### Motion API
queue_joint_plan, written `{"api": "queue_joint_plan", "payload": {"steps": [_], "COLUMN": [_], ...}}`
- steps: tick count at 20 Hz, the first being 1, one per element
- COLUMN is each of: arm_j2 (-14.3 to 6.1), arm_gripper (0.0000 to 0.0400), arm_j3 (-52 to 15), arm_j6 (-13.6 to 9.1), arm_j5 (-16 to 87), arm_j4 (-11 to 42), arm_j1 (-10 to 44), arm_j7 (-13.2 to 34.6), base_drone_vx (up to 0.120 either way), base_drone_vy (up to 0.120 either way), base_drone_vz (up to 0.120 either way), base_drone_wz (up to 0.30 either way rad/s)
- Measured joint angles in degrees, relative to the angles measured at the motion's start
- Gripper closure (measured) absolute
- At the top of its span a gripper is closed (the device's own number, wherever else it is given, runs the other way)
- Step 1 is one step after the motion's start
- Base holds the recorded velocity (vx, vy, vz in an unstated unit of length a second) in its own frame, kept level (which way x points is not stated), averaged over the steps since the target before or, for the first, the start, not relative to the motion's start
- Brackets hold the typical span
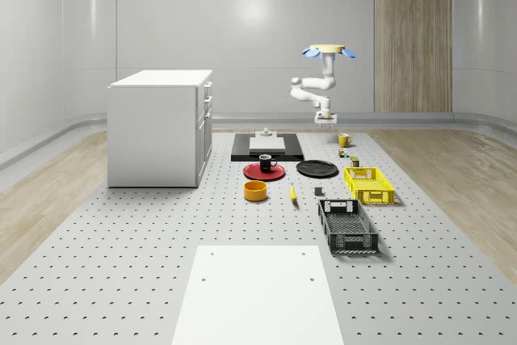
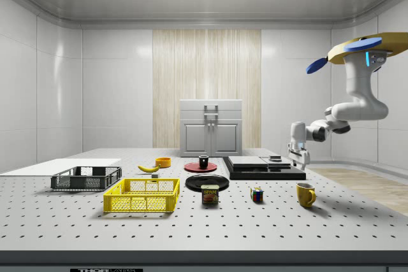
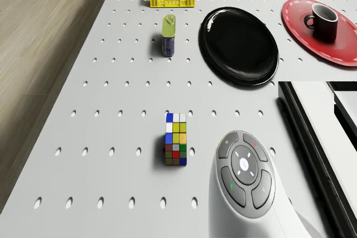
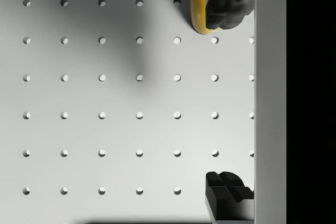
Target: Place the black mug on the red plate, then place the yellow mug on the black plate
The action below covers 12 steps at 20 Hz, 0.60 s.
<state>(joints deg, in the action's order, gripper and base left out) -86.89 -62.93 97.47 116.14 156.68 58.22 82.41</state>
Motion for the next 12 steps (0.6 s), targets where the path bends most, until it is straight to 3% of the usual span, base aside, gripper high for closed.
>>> {"api": "queue_joint_plan", "payload": {"steps": [4,7,9,12], "arm_j2": [0.02,0.03,0.04,0.05], "arm_gripper": [0.0,0.0,0.0,0.0], "arm_j3": [0.0,0.0,0.0,0.0], "arm_j6": [-0.02,-0.03,-0.04,-0.05], "arm_j5": [0.01,0.01,0.02,0.02], "arm_j4": [0.0,0.0,0.0,0.0], "arm_j1": [-0.01,-0.02,-0.02,-0.03], "arm_j7": [-0.01,-0.01,-0.02,-0.02], "base_drone_vx": [0.0,0.0,0.0,0.12], "base_drone_vy": [0.12,0.12,0.12,0.12], "base_drone_vz": [0.0,-0.12,-0.02,0.0], "base_drone_wz": [0.0,0.0,0.0,0.0]}}
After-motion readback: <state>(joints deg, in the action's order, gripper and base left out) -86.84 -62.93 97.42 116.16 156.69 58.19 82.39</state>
